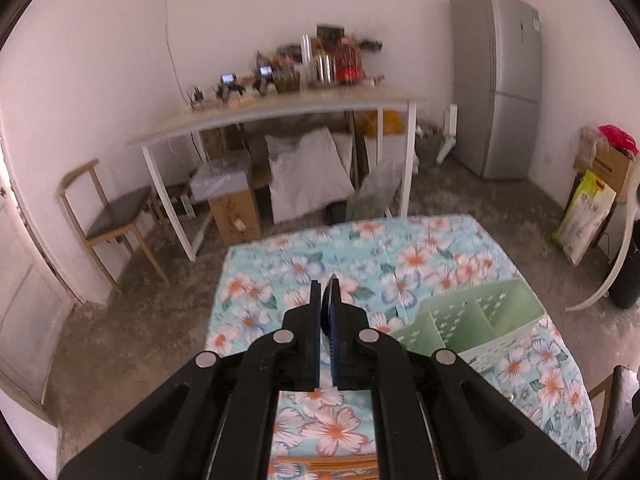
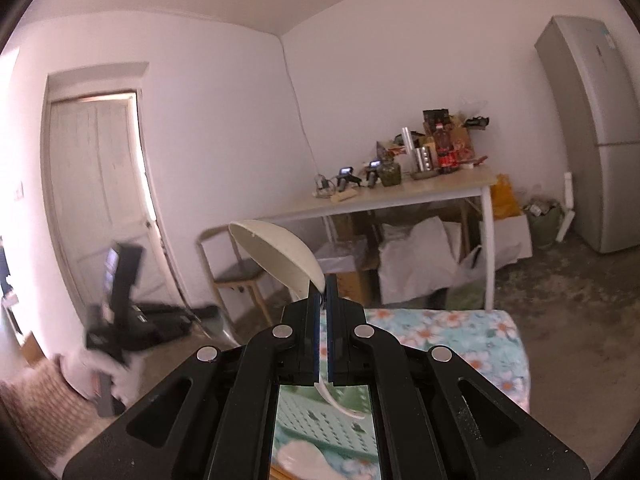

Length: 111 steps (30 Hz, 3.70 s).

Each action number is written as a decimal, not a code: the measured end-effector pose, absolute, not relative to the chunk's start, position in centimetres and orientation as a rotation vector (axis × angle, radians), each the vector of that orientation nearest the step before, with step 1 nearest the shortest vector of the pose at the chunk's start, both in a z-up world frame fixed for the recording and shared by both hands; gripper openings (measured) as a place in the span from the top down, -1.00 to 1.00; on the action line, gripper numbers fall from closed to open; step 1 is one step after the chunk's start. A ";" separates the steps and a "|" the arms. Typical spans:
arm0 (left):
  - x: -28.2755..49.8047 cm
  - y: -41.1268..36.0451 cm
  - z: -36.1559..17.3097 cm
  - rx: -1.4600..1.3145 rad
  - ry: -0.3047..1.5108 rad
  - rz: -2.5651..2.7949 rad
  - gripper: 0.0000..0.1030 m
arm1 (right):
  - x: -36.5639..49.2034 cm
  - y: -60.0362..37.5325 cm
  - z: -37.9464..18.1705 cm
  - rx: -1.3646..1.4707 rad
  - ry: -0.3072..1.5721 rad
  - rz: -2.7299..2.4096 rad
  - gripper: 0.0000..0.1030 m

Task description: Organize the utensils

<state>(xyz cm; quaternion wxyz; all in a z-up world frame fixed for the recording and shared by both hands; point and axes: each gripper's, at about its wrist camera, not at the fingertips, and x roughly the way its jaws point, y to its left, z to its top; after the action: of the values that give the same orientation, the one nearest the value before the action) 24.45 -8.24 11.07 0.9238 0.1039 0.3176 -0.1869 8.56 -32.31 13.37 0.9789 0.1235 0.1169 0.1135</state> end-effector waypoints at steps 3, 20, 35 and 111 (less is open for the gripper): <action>26.2 -8.9 9.8 0.178 0.719 -0.407 0.93 | 10.1 -32.7 13.1 0.293 0.245 0.253 0.98; 26.7 -7.1 8.6 -0.088 0.719 -0.505 -0.03 | 17.3 -33.6 7.2 0.438 0.413 0.290 0.98; 21.1 -1.6 4.5 -0.194 0.753 -0.463 -0.06 | 14.8 -33.2 4.8 0.353 0.507 0.191 0.20; 15.0 -4.9 -6.1 -0.036 0.930 -0.542 -0.06 | 12.8 -24.6 -6.9 0.557 1.063 0.537 0.14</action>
<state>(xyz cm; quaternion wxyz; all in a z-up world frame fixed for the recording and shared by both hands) 15.02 -4.90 -6.07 0.8584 -0.0171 0.4430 -0.2580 12.76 -24.58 -6.87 0.7917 0.2587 0.4940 0.2496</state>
